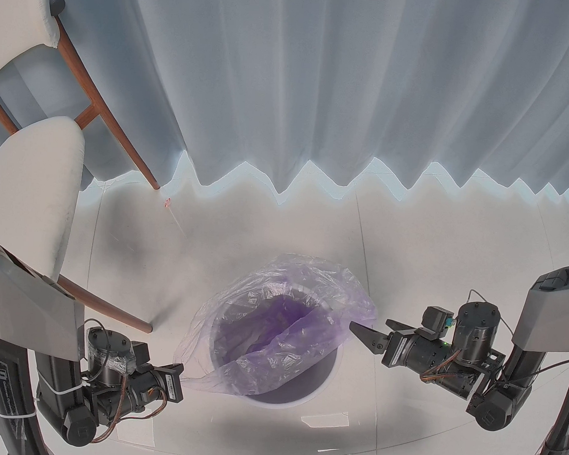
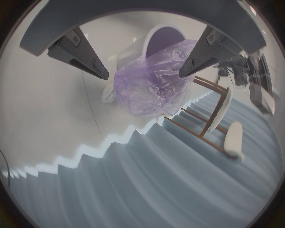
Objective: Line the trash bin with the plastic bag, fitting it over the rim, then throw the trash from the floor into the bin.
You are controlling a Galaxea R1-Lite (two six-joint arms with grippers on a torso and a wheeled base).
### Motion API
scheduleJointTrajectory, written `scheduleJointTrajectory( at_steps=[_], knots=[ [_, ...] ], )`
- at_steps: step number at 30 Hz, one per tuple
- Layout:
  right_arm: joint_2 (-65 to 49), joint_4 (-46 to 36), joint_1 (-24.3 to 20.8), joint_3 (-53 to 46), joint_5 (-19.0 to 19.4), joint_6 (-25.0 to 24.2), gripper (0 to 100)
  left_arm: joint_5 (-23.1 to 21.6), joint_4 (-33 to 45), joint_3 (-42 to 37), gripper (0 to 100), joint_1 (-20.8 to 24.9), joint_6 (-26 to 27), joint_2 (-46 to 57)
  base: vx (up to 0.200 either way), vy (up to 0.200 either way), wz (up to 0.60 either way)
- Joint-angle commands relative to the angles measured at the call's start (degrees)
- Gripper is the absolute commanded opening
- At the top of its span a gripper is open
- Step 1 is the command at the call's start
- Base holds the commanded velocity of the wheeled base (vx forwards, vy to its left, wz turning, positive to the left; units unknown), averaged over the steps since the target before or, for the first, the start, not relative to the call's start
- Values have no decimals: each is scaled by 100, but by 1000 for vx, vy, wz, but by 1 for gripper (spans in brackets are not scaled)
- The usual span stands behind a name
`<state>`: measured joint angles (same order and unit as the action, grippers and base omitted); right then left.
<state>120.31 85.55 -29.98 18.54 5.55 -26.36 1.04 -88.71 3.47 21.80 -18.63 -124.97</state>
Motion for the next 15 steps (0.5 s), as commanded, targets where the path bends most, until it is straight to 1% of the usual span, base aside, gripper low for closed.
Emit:
scheduleJointTrajectory(
  at_steps=[1,2,4,6,15],
  knots=[
    [10,445,9,-44,-36,948,100,2,-6,-57,0,79,8,262,0,0,0],
    [10,445,9,-44,-36,948,100,2,-6,-57,0,79,8,262,0,0,0],
    [133,445,9,308,-45,957,100,2,3,-84,0,237,17,394,0,0,0],
    [195,445,9,449,-45,957,100,2,3,-75,0,264,17,412,0,0,0],
    [-51,445,18,457,-62,807,100,28,12,-93,0,272,-36,710,0,0,0]
  ],
)
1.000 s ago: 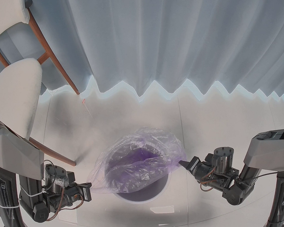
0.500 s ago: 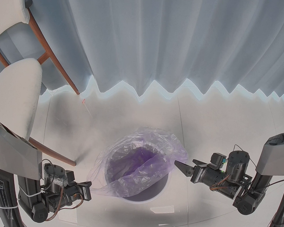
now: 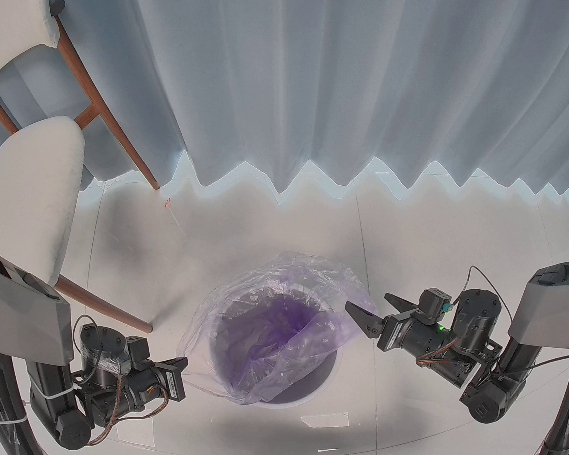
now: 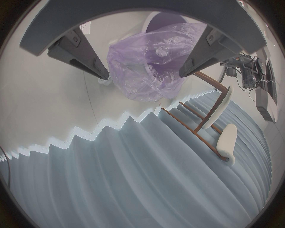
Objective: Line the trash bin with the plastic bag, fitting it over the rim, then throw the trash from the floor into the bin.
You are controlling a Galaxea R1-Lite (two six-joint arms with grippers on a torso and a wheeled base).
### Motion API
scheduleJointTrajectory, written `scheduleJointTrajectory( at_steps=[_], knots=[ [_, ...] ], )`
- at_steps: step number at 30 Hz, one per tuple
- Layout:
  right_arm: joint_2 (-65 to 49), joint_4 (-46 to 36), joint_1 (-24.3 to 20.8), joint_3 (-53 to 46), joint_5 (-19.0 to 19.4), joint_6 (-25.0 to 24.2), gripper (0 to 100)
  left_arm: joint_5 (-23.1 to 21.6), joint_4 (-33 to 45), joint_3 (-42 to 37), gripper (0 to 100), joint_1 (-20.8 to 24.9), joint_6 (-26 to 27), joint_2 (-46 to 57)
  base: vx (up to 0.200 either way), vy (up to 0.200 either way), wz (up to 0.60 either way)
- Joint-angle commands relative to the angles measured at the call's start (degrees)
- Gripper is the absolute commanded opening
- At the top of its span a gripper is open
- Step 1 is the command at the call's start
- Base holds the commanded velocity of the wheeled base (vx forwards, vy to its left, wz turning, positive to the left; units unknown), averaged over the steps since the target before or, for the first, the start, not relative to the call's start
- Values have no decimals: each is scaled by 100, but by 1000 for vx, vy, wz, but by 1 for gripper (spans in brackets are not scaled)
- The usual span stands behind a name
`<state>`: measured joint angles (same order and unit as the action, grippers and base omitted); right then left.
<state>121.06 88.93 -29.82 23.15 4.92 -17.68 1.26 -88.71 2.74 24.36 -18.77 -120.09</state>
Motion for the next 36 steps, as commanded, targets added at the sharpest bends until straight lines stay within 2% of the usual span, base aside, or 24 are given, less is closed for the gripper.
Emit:
scheduleJointTrajectory(
  at_steps=[1,8,9,17,18,21,23,27,28,30,32,33,34,36],
  knots=[
    [-127,107,2,-3,0,-60,100,6,12,-19,0,16,-21,223,0,0,0],
    [-276,107,2,40,0,-192,100,437,21,-274,0,104,-21,460,0,0,0],
    [-276,107,2,49,0,-192,100,463,12,-274,100,122,-30,460,0,0,0],
    [-391,107,2,-56,-9,-184,100,745,29,-274,100,421,-188,917,0,0,0],
    [-496,107,-6,-232,-9,-201,100,1043,21,-274,100,570,-188,1383,0,0,0],
    [-672,98,-86,-320,17,-377,100,1043,21,-274,100,597,-109,1998,0,0,0],
    [-769,81,-288,-320,26,-781,100,797,29,-274,100,781,-118,2517,0,0,0],
    [-646,89,-771,-188,17,-1528,100,-55,21,-257,100,913,-302,2403,0,0,0],
    [-646,89,-771,-188,17,-1528,100,-55,21,-257,100,913,-302,2403,0,0,0],
    [-461,81,-956,40,35,-1862,100,-591,21,-55,100,834,-768,2200,0,0,0],
    [-268,28,-956,287,52,-1897,100,-1031,29,130,100,684,-1120,2148,0,0,0],
    [-250,19,-956,304,52,-1897,100,-1075,29,148,100,667,-1146,2139,0,0,0],
    [-118,-139,-956,506,70,-1818,100,-1532,73,350,100,561,-1260,1972,0,0,0],
    [-145,-429,-956,612,70,-1599,100,-1646,249,596,100,570,-1181,1655,0,0,0]
  ],
)
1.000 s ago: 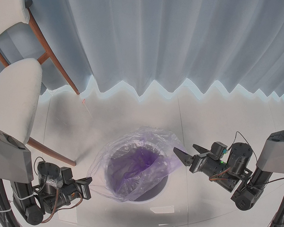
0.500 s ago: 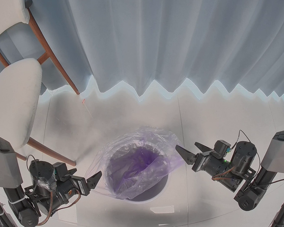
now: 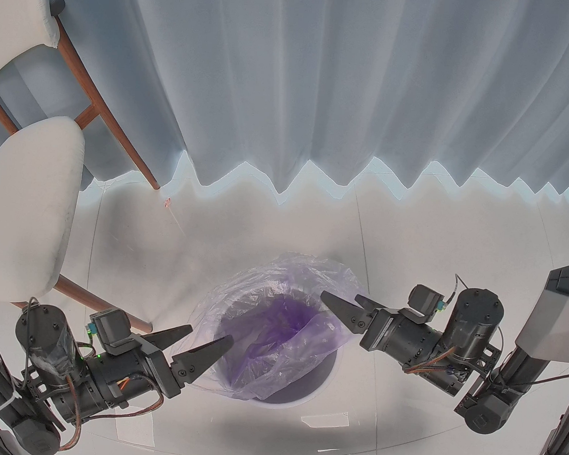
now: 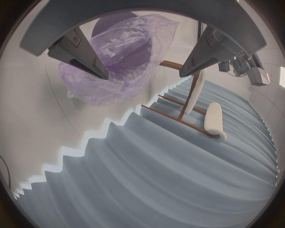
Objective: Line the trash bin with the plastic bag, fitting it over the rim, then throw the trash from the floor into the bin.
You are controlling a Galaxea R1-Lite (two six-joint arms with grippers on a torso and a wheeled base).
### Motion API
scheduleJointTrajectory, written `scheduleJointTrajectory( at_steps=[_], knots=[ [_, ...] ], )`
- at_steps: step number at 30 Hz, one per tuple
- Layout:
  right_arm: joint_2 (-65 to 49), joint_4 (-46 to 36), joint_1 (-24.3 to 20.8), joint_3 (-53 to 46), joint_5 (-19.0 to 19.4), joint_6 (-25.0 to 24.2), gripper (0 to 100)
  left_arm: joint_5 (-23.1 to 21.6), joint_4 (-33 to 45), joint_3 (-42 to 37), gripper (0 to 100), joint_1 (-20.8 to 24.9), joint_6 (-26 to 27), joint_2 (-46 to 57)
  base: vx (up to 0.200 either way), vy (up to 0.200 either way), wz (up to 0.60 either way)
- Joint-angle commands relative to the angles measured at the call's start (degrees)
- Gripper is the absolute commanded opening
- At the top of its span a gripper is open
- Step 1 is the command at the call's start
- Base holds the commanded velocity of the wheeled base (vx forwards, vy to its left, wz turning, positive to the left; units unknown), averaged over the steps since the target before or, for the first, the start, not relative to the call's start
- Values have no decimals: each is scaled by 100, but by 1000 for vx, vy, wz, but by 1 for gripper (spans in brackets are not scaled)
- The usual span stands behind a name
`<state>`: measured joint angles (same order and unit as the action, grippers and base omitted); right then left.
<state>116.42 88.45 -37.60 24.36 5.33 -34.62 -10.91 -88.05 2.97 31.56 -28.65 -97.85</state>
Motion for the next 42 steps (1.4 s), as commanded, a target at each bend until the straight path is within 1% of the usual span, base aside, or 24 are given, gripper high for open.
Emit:
scheduleJointTrajectory(
  at_steps=[1,3,5,9,13,14,15,18,21,23,24,28,30,32,33,35,38,39,40,42],
  knots=[
    [285,-496,-178,509,30,193,100,-403,306,696,100,-150,-97,-691,0,0,0],
    [214,-645,-178,544,30,324,100,-368,535,854,100,-168,123,-964,0,0,0],
    [214,-663,-187,588,30,307,100,-386,544,854,100,-150,184,-1113,0,0,0],
    [513,-663,-213,860,39,26,100,-667,174,441,100,61,167,-1298,0,0,0],
    [636,-680,-160,878,118,-229,100,-1018,-45,-271,100,342,193,-1359,0,0,0],
    [698,-672,-160,860,214,-335,100,-1045,51,-297,100,535,167,-1333,0,0,0],
    [715,-680,-160,878,276,-405,100,-974,227,-297,100,667,123,-1324,0,0,0],
    [724,-680,-152,904,311,-554,100,-922,491,-297,100,685,79,-1157,0,0,0],
    [751,-698,-160,1054,487,-774,100,-1018,552,-297,100,764,79,-1060,0,0,0],
    [777,-874,-160,1168,627,-862,100,-1159,526,-297,100,948,96,-1078,0,0,0],
    [768,-953,-152,1221,627,-862,100,-1124,500,-297,100,992,87,-1078,0,0,0],
    [715,-1023,-134,1238,627,-871,100,-1177,333,-297,100,869,-9,-867,0,0,0],
    [610,-1032,-90,1141,636,-880,100,-1018,324,-297,100,808,-53,-428,0,0,0],
    [601,-1023,-81,1168,636,-880,100,-878,271,-297,100,711,0,-392,0,0,0],
    [601,-1014,-81,1194,636,-880,100,-702,254,-297,100,632,17,-384,0,0,0],
    [592,-988,-81,1229,636,-880,100,-456,227,-297,100,623,52,-401,0,0,0],
    [601,-988,-72,1291,627,-888,100,-69,306,-297,100,913,96,-586,0,0,0],
    [601,-988,-72,1291,627,-888,100,-43,297,-297,100,922,96,-612,0,0,0],
    [601,-988,-81,1300,636,-888,100,203,148,-297,100,1019,87,-902,0,0,0],
    [628,-1006,-81,1370,636,-888,100,230,-80,-297,100,1010,61,-999,0,0,0]
  ],
)
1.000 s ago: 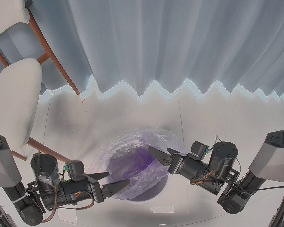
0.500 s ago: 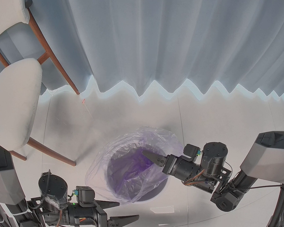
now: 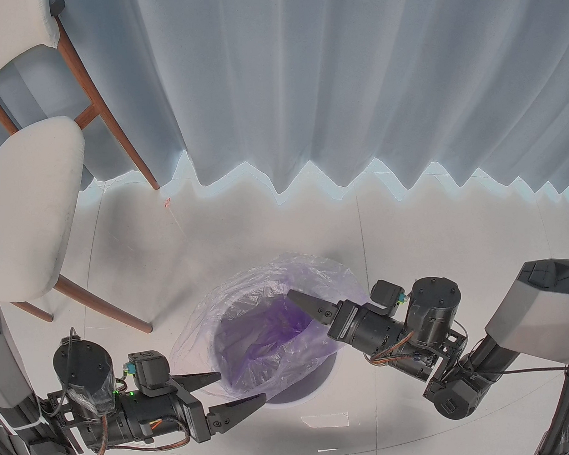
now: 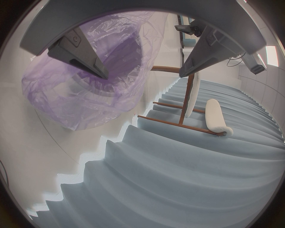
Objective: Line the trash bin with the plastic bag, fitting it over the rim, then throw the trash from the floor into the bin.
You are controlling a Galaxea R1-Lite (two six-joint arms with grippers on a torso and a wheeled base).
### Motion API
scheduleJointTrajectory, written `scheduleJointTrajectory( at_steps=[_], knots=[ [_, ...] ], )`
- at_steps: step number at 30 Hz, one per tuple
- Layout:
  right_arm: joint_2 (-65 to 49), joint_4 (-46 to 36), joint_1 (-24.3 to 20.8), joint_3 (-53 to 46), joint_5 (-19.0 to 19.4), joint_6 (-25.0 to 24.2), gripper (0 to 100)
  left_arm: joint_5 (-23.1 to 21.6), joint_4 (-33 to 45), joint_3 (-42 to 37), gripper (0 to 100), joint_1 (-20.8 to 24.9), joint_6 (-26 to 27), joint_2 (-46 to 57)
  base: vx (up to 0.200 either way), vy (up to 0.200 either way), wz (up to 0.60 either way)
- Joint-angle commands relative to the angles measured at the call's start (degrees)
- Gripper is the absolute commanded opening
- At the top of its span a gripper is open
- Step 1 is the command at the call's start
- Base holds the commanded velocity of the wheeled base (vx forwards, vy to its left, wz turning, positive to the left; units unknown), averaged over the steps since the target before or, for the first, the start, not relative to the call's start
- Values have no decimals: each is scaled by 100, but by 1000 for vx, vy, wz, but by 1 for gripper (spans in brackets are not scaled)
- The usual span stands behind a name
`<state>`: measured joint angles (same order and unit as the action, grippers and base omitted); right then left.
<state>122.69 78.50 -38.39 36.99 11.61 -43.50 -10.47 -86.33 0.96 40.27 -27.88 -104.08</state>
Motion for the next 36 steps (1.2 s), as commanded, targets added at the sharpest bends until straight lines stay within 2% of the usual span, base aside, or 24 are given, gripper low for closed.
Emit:
scheduleJointTrajectory(
  at_steps=[1,5,10,18,25,31,36],
  knots=[
    [10,-27,-2,142,8,8,100,186,-261,-96,100,131,-16,-367,0,0,0],
    [229,-238,-2,476,8,8,100,186,-226,-79,100,104,-86,-402,0,0,0],
    [344,-528,60,775,26,8,100,186,-235,159,100,-230,-482,-156,0,0,0],
    [440,-853,-11,960,52,8,100,309,-226,62,100,-89,-596,591,0,0,0],
    [537,-862,-239,766,52,-10,100,344,-226,53,100,-71,-578,617,0,0,0],
    [519,-880,-389,617,44,-10,100,555,-226,44,100,87,-587,626,-200,0,0],
    [502,-853,-547,362,44,-10,100,564,-226,0,100,192,-578,591,-200,0,0]
  ],
)
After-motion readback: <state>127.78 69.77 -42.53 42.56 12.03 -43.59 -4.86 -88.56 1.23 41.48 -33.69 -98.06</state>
